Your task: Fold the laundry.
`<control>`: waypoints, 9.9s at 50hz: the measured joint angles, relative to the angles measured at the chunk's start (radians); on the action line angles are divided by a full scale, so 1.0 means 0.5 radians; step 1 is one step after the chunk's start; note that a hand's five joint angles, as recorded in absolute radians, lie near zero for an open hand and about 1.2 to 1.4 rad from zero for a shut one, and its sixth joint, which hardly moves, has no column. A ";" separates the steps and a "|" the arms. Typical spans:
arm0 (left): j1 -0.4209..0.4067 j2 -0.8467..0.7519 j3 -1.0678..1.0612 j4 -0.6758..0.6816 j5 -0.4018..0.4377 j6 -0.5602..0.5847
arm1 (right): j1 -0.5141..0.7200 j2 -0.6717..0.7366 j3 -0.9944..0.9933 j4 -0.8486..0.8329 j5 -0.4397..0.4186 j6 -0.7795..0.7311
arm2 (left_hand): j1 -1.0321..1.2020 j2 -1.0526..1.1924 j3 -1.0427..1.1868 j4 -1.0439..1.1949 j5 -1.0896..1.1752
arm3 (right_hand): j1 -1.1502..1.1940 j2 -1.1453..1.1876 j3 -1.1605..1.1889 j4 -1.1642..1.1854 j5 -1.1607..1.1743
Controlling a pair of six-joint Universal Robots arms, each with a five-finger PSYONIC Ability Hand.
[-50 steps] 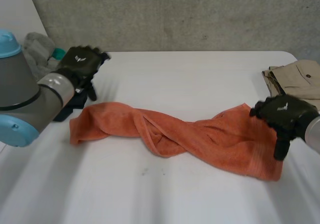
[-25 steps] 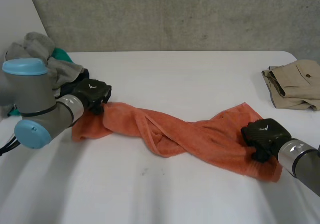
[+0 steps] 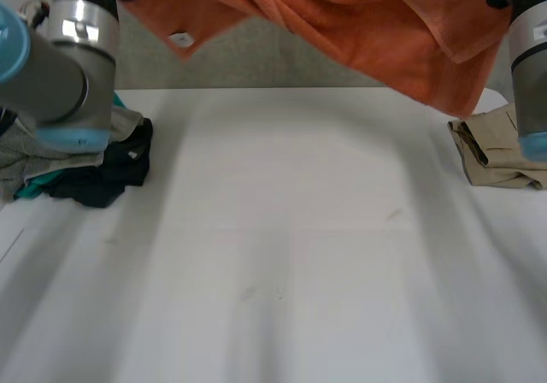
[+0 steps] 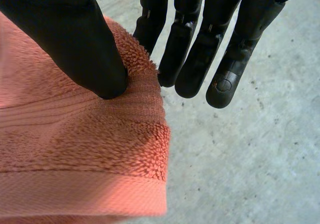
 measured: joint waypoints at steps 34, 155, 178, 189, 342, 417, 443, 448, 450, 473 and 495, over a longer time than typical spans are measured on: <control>-0.003 0.572 -1.046 -0.815 0.430 0.097 | 0.201 -0.174 0.283 0.408 -0.175 0.031 | -1.708 -1.819 -1.737 -1.815 -1.720 | 0.000 0.000 0.000 0.011 0.000; 0.399 -0.221 -0.377 -1.900 0.204 -0.371 | -0.180 0.265 0.721 0.739 -0.243 -0.252 | -1.358 -1.473 -1.452 -1.480 -1.346 | 0.000 0.002 0.007 0.012 0.000; 0.378 -0.139 -0.492 -1.988 0.162 -0.337 | -0.258 0.225 0.649 0.835 -0.268 -0.284 | -0.125 -0.014 -0.017 -0.007 0.031 | 0.000 0.002 0.007 0.012 0.000; 0.339 0.192 -0.665 -1.825 0.145 -0.226 | -0.292 0.335 0.262 1.580 -0.251 -0.522 | -0.125 -0.006 -0.007 -0.002 0.031 | 0.000 0.002 0.007 0.012 0.000; -0.087 0.223 -1.309 0.164 -0.116 0.040 | -0.336 0.454 0.675 0.296 -0.707 -0.825 | -0.133 -0.240 -0.222 -0.243 -0.097 | 0.016 0.011 0.001 -0.008 -0.012; -0.057 -0.007 -1.530 0.534 -0.098 0.623 | -0.405 0.299 0.785 0.554 -0.511 -0.028 | -0.723 -0.801 -0.773 -0.798 -0.672 | 0.029 0.011 0.010 0.017 0.018; 0.375 0.369 -1.127 -1.103 0.325 -0.181 | -0.665 0.076 0.951 0.564 -0.686 -0.052 | -1.856 -1.953 -1.914 -1.950 -1.825 | 0.029 0.011 0.010 0.017 0.018; 0.416 0.241 -1.063 -1.274 0.361 -0.287 | -0.667 0.080 0.945 0.564 -0.686 -0.044 | -1.805 -1.897 -1.878 -1.904 -1.772 | 0.029 0.011 0.010 0.017 0.018; 0.420 0.190 -1.059 -1.307 0.358 -0.295 | -0.667 0.080 0.938 0.564 -0.686 -0.046 | -1.689 -1.789 -1.785 -1.796 -1.660 | 0.029 0.011 0.010 0.017 0.018; 0.317 -0.082 -1.028 -1.205 0.340 -0.295 | -0.668 0.083 0.942 0.564 -0.678 -0.058 | -0.415 -0.520 -0.508 -0.520 -0.406 | 0.029 0.011 0.010 0.017 0.018; 0.208 0.266 -1.238 -1.047 0.134 -0.150 | -0.757 -0.020 0.821 1.050 -0.667 -0.390 | -0.007 -0.006 -0.003 -0.002 0.048 | 0.029 0.011 0.010 0.017 0.018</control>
